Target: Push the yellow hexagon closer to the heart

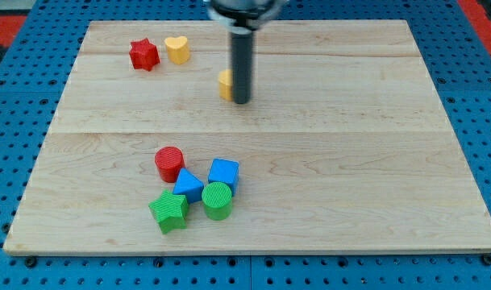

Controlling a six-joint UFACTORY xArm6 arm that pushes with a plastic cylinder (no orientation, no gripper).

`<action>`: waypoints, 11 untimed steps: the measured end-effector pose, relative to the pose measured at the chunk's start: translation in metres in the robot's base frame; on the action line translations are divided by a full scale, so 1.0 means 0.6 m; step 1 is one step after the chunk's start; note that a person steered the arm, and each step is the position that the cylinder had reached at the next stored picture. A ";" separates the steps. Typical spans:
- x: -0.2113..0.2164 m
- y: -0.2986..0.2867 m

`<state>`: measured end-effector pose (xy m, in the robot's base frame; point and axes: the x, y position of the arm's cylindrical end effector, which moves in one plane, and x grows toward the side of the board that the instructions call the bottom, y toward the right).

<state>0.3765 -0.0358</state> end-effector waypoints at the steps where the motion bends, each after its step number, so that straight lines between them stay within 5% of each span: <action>1: 0.000 -0.073; 8: 0.035 -0.012; 9: -0.020 0.026; 11: -0.018 -0.096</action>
